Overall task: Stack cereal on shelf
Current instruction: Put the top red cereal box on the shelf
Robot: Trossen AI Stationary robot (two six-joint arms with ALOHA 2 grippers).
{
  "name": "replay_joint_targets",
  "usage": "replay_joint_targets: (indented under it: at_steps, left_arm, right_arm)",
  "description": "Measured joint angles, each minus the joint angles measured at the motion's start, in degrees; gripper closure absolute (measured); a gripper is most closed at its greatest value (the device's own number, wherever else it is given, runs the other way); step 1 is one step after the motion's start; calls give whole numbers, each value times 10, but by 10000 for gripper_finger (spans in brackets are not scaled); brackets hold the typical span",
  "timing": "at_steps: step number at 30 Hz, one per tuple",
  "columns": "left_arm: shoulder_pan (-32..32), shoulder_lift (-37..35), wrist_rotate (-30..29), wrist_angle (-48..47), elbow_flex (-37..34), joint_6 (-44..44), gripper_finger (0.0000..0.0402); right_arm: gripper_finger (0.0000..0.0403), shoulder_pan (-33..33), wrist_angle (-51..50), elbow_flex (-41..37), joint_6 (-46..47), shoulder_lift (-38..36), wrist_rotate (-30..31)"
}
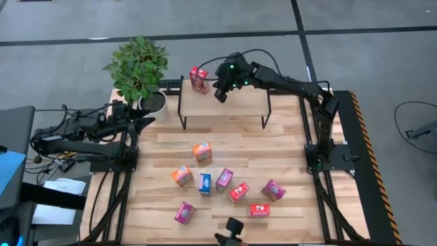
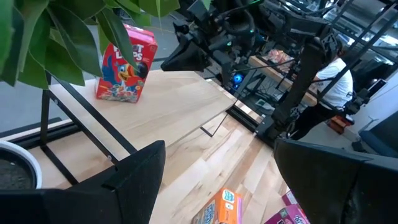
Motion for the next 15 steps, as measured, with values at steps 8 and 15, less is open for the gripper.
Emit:
replay_joint_targets:
  at_steps: [8,15]
  left_arm:
    - [0,0,-1,0,0,0,111]
    - [0,0,-2,-11,0,0,111]
  right_arm:
    - [383,9,15,-2,0,10,-2]
    - [369,5,76,-1,5,9,3]
